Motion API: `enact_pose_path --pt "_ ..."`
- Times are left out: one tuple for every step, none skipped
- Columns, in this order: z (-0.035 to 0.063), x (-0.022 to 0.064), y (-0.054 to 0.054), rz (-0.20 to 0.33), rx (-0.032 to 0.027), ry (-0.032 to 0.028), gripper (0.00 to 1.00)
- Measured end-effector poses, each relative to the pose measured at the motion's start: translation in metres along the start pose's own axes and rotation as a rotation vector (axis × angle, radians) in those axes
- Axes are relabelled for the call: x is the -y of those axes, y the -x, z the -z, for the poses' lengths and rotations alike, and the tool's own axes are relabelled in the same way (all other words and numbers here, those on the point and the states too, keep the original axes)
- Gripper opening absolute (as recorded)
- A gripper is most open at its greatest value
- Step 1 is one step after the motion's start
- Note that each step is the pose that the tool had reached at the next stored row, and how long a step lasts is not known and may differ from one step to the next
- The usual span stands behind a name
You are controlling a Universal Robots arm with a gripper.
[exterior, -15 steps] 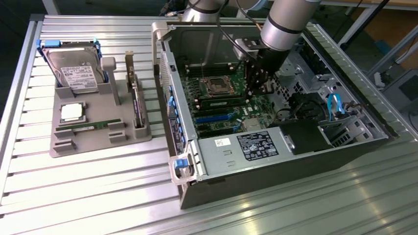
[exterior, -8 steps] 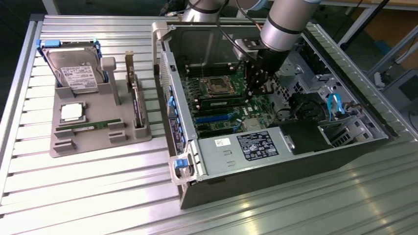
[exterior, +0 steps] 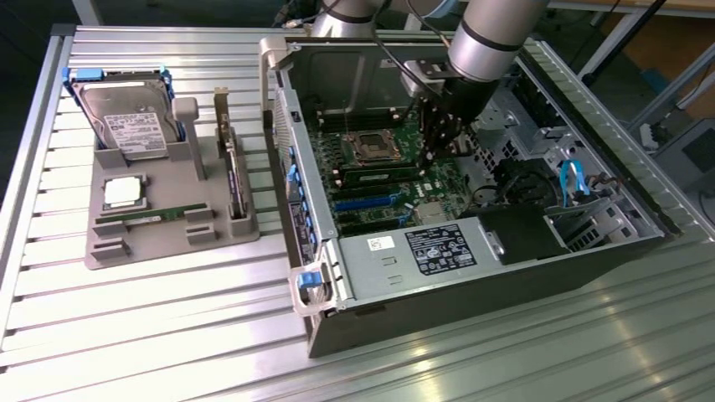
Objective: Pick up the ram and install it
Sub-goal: 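Press down the ram until it locks into place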
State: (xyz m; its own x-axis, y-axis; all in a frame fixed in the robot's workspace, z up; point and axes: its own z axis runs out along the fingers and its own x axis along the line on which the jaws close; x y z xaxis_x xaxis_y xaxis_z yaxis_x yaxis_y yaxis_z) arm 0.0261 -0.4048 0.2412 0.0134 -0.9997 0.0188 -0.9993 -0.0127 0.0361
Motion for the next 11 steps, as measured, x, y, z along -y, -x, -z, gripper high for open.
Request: enact_pose_path --pt "0.0012 0.0 0.0 0.0 0.0 0.0 0.1" --pt "0.0022 -0.0001 0.0 0.0 -0.0001 0.0 0.1" --pt "0.0033 -0.0001 0.0 0.0 0.0 0.0 0.1" --pt "0.0045 -0.0001 0.0 0.0 0.0 0.0 0.1" --pt "0.0055 -0.0002 0.0 0.0 0.0 0.0 0.1" --pt "0.0066 -0.0002 0.0 0.0 0.0001 0.0 0.1" --pt "0.0074 -0.0003 0.0 0.0 0.0 0.0 0.1" --pt "0.0084 -0.0003 0.0 0.0 0.0 0.0 0.1" --pt "0.0094 -0.0003 0.0 0.0 0.0 0.0 0.1" --pt "0.0111 -0.0004 0.0 0.0 0.0 0.0 0.1" --pt "0.0122 -0.0004 0.0 0.0 0.0002 0.0 0.1"
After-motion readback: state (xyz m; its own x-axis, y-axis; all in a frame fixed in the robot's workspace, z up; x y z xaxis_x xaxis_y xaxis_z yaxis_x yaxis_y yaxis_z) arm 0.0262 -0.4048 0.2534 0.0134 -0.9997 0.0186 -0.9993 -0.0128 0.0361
